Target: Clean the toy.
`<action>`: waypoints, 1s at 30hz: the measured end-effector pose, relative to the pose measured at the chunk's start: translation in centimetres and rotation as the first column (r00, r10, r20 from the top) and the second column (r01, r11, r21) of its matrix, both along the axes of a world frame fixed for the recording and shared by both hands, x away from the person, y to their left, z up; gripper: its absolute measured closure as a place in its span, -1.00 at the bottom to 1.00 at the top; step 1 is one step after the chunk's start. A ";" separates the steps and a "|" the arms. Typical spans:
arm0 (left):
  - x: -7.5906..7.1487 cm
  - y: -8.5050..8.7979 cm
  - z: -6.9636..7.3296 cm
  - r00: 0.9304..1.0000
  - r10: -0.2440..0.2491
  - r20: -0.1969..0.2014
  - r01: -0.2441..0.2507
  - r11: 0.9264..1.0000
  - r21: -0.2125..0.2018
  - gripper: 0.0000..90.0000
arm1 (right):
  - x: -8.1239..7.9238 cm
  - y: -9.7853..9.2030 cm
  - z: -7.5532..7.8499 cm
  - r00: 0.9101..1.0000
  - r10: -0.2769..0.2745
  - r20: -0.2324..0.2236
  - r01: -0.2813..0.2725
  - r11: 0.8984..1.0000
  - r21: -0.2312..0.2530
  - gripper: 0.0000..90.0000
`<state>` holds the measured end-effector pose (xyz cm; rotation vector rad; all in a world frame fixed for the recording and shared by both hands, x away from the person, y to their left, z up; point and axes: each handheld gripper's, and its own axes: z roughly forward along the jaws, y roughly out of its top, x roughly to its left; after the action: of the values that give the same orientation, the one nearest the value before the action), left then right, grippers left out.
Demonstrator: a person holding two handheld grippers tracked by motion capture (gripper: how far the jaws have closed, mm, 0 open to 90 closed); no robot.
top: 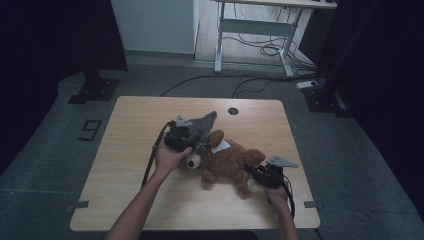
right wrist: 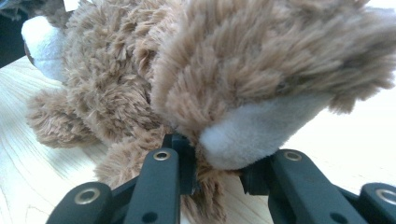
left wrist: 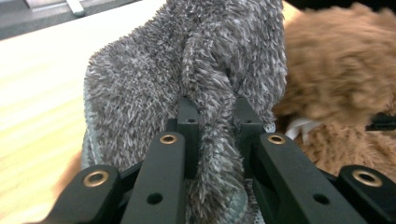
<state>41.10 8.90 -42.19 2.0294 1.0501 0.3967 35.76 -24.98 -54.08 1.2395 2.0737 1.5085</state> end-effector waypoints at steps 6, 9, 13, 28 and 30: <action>0.6 -1.1 -1.1 1.000 -0.001 -0.018 0.002 0.998 0.059 0.73 | 0.0 -0.1 0.0 1.000 0.006 -0.001 -0.006 1.000 0.003 0.58; 0.8 0.6 -1.3 0.999 0.018 -0.040 -0.018 1.000 0.024 0.73 | 0.0 0.0 0.0 1.000 0.011 0.008 -0.011 1.000 0.003 0.58; 0.7 3.0 -1.3 0.997 0.066 -0.028 -0.065 0.997 0.033 0.74 | 0.0 0.0 0.0 1.000 0.008 0.004 -0.008 1.000 0.003 0.59; -1.1 8.3 -2.9 0.991 0.131 -0.041 -0.130 0.991 0.029 0.75 | 0.1 0.1 -0.2 1.000 -0.003 -0.008 0.003 1.000 0.001 0.59; -1.5 7.3 -1.3 0.994 0.107 -0.001 -0.107 0.994 0.015 0.75 | 0.2 0.1 -0.2 1.000 -0.004 -0.009 0.004 1.000 0.002 0.59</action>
<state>39.64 16.18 -43.49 1.9919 1.1638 0.4591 35.94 -24.86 -54.32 1.2519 2.0751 1.5063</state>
